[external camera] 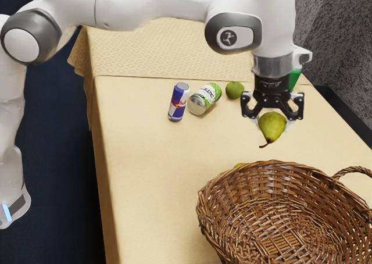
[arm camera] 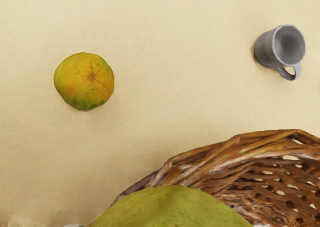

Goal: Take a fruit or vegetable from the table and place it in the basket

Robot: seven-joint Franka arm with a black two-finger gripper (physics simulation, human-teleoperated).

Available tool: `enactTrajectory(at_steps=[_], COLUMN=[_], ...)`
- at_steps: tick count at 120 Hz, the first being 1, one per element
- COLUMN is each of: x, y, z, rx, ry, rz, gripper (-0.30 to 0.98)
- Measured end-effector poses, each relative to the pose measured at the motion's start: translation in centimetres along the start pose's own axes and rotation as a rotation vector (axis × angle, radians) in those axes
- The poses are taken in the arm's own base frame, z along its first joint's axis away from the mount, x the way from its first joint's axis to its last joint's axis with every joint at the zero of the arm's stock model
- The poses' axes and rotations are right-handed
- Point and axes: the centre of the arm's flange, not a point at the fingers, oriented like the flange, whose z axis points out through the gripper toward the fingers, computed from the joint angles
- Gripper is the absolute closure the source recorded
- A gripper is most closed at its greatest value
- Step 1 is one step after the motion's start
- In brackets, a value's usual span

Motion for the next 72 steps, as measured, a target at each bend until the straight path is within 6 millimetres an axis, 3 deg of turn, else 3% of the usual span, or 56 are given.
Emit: enactTrajectory(at_steps=[12,27,36,58,72], x=[-6.2,-9.8,-10.0,-10.9,-7.0], y=[1.6,3.6,4.4,4.6,4.1], z=[-0.7,2.8,4.1,5.1,3.6], rx=[-0.021,-0.005,-0.004,0.004,-0.015], ry=[-0.051,-0.107,-0.119,-0.107,-0.101], rz=[0.084,0.123,0.118,0.115,-0.002], gripper=[0.32,0.32,0.32,0.09,0.04])
